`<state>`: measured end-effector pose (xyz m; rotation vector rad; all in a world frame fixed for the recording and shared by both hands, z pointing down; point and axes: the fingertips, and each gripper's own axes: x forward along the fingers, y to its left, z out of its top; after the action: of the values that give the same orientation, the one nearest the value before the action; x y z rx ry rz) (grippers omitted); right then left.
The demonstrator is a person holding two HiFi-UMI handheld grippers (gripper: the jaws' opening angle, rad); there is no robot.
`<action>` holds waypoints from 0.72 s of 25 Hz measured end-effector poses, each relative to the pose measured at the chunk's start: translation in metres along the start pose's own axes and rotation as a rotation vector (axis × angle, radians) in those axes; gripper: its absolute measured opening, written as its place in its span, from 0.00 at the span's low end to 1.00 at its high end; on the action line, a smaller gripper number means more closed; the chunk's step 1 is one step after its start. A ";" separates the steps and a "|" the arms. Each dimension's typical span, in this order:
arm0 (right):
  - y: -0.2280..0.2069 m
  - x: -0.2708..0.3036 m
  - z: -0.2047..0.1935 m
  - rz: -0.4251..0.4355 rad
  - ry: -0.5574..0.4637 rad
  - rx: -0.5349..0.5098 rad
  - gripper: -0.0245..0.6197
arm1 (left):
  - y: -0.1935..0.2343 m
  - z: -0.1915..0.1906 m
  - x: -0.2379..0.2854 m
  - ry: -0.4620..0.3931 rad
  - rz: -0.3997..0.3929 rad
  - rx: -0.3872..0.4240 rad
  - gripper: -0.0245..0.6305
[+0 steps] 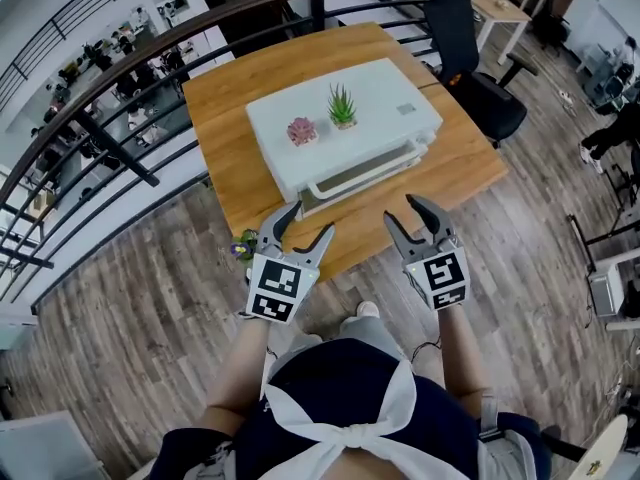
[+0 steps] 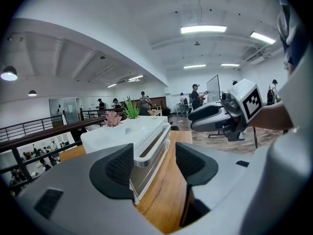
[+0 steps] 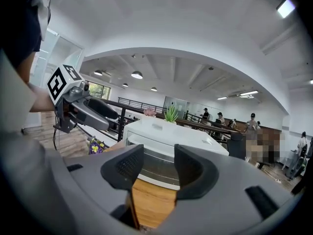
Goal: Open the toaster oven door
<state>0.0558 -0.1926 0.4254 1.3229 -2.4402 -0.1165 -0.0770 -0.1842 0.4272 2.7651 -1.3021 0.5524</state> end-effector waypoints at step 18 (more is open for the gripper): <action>-0.048 0.055 -0.018 0.183 0.074 -0.220 0.36 | -0.001 -0.011 0.061 0.223 0.055 0.152 0.44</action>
<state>0.0733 -0.2631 0.4461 0.9884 -2.3932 -0.2749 -0.0440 -0.2269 0.4575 2.6904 -1.3389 0.9706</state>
